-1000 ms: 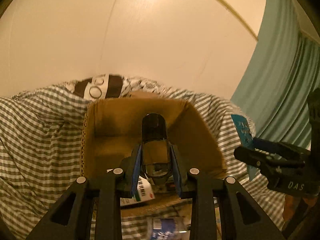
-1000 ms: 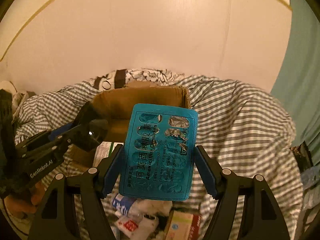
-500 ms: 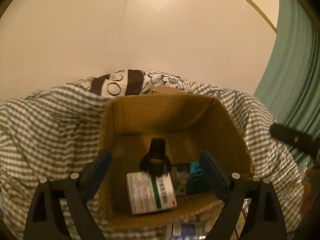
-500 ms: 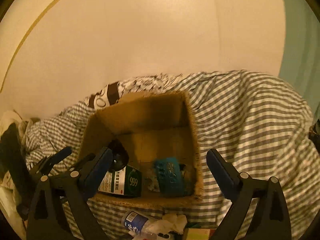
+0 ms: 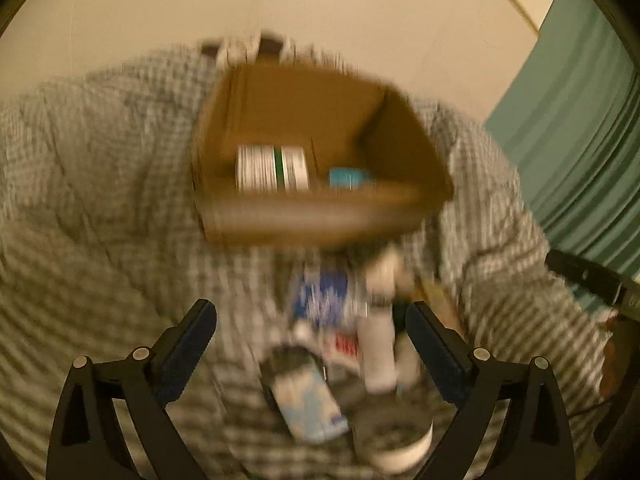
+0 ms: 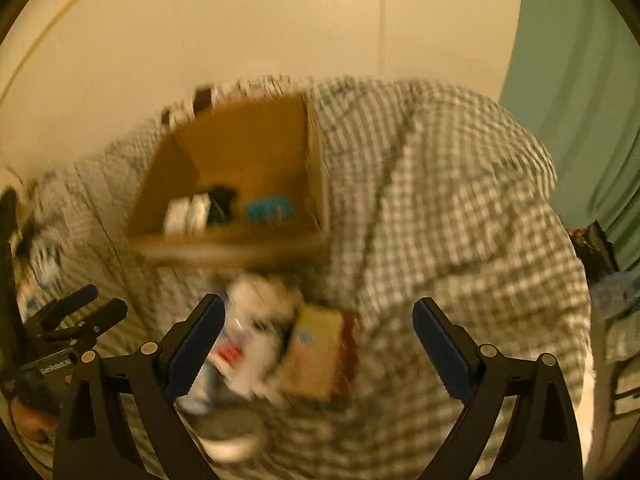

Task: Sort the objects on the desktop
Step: 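Grasp the floral tissue pack with the left tool while the right tool grasps the Amoxicillin box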

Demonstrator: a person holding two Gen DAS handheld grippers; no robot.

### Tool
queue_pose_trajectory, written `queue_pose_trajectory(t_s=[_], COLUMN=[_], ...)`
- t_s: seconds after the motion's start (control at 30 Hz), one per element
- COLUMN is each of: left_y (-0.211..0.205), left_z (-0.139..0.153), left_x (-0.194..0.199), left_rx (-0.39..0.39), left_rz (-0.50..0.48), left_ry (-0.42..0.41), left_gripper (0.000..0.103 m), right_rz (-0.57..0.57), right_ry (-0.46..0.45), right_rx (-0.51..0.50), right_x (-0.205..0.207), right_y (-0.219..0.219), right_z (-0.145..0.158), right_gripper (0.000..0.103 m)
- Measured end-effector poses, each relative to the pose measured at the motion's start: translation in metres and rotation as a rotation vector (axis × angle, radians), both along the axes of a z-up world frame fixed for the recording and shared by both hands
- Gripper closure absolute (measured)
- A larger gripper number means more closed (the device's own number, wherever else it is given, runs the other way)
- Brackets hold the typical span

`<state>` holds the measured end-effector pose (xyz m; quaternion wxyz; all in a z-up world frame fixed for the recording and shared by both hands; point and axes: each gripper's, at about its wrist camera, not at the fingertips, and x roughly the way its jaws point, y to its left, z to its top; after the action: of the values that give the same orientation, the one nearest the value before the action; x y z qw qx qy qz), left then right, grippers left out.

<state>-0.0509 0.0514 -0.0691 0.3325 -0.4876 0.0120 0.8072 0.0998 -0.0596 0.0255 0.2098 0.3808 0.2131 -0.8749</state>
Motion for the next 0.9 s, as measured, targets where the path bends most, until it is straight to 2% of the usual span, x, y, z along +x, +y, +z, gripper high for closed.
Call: queue_pose_trajectory(t_s=[0.1,0.23,0.3,0.4,0.5,0.63,0.73,0.83,0.9], left_y=[0.006,0.014,0.015,0.020,0.024,0.030,0.029,0.026,0.026], left_z=[-0.031,-0.070,-0.082,-0.095,-0.103,-0.121,-0.132,-0.134,-0.133], left_x=[0.021,0.030,0.033,0.035,0.036,0.037,0.035,0.034,0.035], left_rx=[-0.070,-0.161,-0.181,-0.236,-0.245,-0.282,-0.294,-0.271,-0.262], left_rz=[-0.024,-0.010,-0.011,-0.016,-0.028,-0.062,-0.061,-0.066,-0.074], left_ry=[-0.053,-0.147,-0.174,-0.193,-0.220,-0.261,-0.291,-0.305,-0.303], left_gripper=[0.005,0.005,0.005,0.005,0.005,0.005,0.013,0.019,0.027], right_rz=[-0.011,-0.009,-0.007,-0.031,-0.061,-0.076,-0.110,-0.141,-0.159], right_ry=[-0.065,-0.079,-0.115,-0.177,-0.241,-0.263,-0.288,-0.332,-0.322], right_rx=[-0.014,0.007,0.026,0.047,0.043,0.066,0.083,0.087,0.138], right_x=[-0.004,-0.014,-0.020,-0.033,-0.047,-0.058,-0.065,-0.072,-0.075], right_y=[0.012,0.012,0.011,0.011,0.011,0.004,0.002,0.002,0.000], right_z=[-0.012,-0.027,-0.040,-0.060,-0.079,-0.094,-0.109,-0.125,-0.137], right_gripper=[0.008,0.010,0.014,0.014,0.014,0.014,0.014,0.014,0.014])
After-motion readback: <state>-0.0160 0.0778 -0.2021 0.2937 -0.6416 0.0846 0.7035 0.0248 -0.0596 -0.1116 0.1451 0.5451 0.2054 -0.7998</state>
